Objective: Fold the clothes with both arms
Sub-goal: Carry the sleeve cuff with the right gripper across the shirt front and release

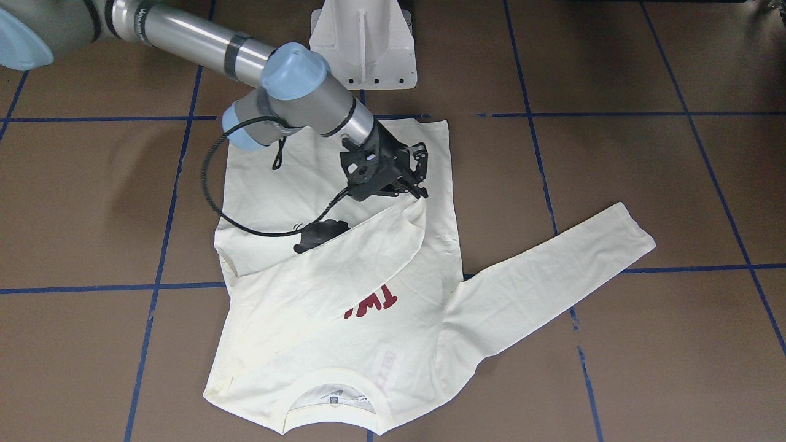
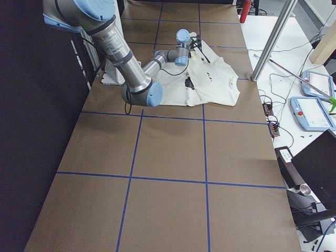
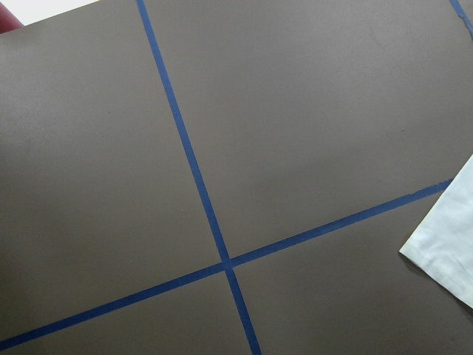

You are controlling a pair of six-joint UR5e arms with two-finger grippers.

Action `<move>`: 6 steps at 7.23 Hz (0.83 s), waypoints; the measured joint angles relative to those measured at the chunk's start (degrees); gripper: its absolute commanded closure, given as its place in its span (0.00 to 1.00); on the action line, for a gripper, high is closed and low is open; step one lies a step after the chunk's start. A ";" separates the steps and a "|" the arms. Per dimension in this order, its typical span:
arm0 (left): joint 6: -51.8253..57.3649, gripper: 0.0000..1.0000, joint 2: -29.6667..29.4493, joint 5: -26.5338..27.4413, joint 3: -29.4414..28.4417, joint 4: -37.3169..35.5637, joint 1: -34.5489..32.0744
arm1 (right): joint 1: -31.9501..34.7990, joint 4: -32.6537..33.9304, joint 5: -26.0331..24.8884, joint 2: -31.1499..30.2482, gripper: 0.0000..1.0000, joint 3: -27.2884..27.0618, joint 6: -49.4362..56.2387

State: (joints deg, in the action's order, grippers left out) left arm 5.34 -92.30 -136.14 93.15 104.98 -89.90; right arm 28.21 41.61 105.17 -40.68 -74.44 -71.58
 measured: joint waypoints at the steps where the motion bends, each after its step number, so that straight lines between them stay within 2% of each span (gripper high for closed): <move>1: -0.02 0.00 -0.32 0.00 -0.33 0.00 0.03 | -2.52 0.21 -4.38 1.70 0.00 1.86 0.07; 3: -0.11 0.00 -0.79 0.02 -0.99 0.03 0.13 | -3.51 4.35 -6.87 4.31 0.00 2.71 0.06; 4: -2.13 0.00 -1.10 0.12 -0.95 0.26 0.64 | -2.50 8.91 -6.08 5.59 0.00 2.42 -0.10; 5: -8.78 0.00 -1.54 0.39 -0.80 2.23 2.60 | -0.34 15.39 -3.27 6.18 0.00 1.36 -0.13; 6: -19.50 0.00 -1.63 1.54 -0.61 6.66 6.38 | 3.35 23.68 1.64 6.14 0.00 -0.37 0.43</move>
State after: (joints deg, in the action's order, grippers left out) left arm -14.16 -93.93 -134.61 92.54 111.63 -83.52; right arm 31.56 65.30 106.81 -34.54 -74.81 -71.15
